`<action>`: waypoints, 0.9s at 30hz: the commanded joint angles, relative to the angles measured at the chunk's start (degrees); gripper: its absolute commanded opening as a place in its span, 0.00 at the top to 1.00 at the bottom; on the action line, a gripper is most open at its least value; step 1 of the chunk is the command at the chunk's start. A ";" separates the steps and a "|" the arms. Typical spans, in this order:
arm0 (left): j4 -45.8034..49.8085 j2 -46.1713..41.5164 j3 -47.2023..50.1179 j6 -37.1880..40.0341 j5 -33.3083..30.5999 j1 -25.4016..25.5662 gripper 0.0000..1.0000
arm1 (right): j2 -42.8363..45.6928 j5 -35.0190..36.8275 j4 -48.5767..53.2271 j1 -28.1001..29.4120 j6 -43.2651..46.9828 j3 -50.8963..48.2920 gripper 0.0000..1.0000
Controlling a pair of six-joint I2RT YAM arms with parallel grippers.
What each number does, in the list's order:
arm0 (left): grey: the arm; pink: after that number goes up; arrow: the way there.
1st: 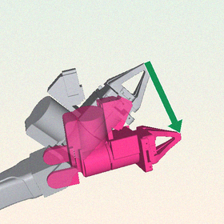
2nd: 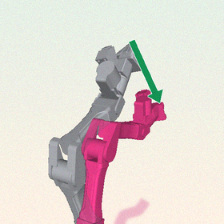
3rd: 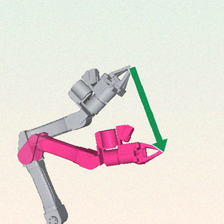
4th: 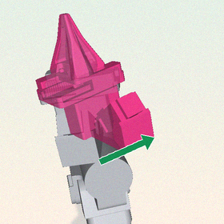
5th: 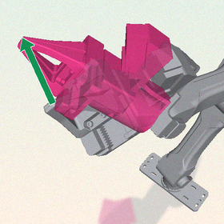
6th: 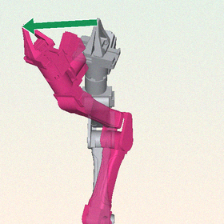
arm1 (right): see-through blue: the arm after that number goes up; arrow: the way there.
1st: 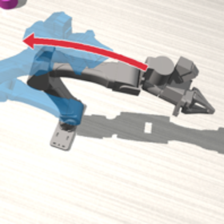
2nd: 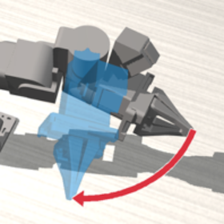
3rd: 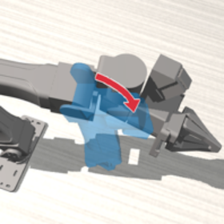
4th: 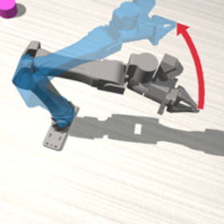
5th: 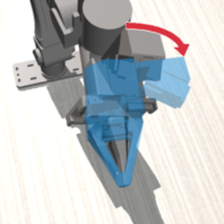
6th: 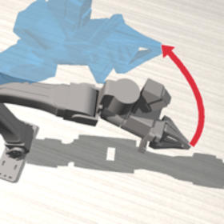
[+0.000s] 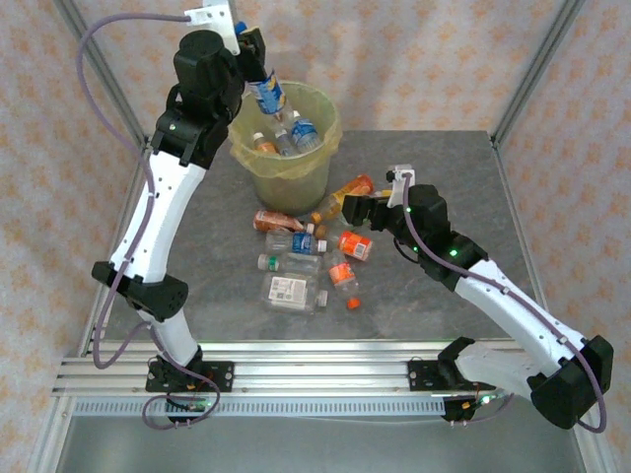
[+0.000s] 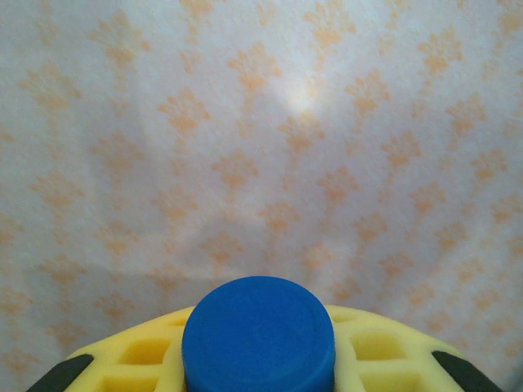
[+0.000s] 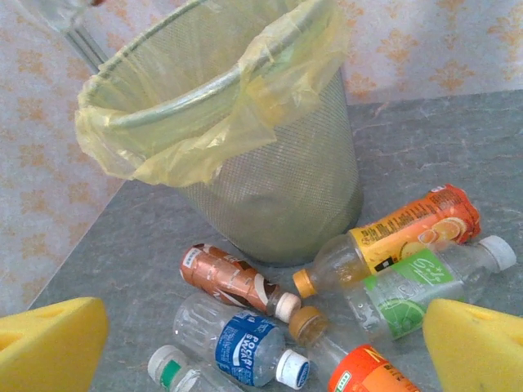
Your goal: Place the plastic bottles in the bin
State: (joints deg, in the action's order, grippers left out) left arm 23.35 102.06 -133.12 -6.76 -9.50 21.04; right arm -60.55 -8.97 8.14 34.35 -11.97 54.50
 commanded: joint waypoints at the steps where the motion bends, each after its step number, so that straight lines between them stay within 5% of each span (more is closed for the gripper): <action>1: -2.70 3.62 -2.91 6.96 -6.36 -0.25 0.93 | 0.88 2.16 0.34 0.10 -1.03 -0.52 0.01; 15: -6.96 12.04 1.40 12.49 -13.29 -0.37 0.93 | 1.79 3.13 -1.10 0.11 -2.13 -2.89 0.01; 27: -27.38 10.19 15.61 2.41 -10.16 -0.56 0.93 | 1.78 3.62 -1.45 0.10 -2.14 -3.61 0.01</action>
State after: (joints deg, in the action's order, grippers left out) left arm 4.75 115.15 -117.89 1.28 -20.45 20.84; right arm -59.88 -6.83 8.12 34.35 -13.50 51.90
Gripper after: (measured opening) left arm 0.304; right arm 0.990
